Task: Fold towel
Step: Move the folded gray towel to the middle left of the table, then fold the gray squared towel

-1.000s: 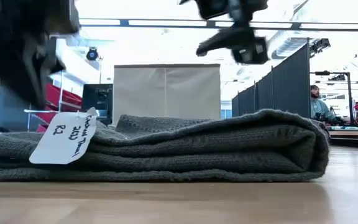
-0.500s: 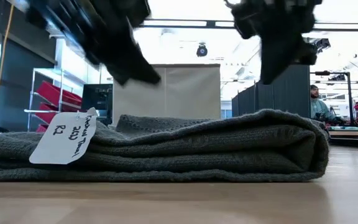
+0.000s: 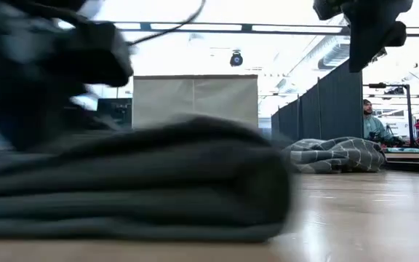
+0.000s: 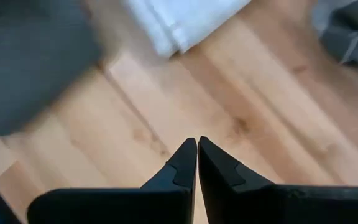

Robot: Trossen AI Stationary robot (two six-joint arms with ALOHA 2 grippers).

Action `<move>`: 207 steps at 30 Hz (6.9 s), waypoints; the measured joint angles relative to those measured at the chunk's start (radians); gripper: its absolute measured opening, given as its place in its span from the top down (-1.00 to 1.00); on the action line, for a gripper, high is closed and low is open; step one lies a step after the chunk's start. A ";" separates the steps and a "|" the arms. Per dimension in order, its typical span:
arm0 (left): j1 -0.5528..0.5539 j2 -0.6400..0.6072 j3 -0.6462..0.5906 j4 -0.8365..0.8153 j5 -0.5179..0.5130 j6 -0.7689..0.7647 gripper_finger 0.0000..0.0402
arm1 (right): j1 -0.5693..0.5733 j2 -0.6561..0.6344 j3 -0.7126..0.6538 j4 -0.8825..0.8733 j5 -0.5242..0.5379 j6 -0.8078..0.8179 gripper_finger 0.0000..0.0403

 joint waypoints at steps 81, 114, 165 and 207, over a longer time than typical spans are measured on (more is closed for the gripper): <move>0.391 -0.183 0.196 -1.080 -0.426 0.113 1.00 | -0.090 0.003 -0.001 -0.129 0.049 0.146 1.00; 0.034 -0.459 0.094 -0.324 -0.473 -0.315 1.00 | -0.557 0.016 -0.582 0.663 0.033 -0.445 -0.09; 0.134 -0.459 0.092 -0.315 -0.532 -0.071 1.00 | 0.065 -0.078 0.321 0.324 -0.253 -0.452 1.00; 0.099 -0.458 0.092 -0.232 -0.563 -0.011 1.00 | -0.260 0.176 0.320 -0.032 -0.117 -0.284 0.23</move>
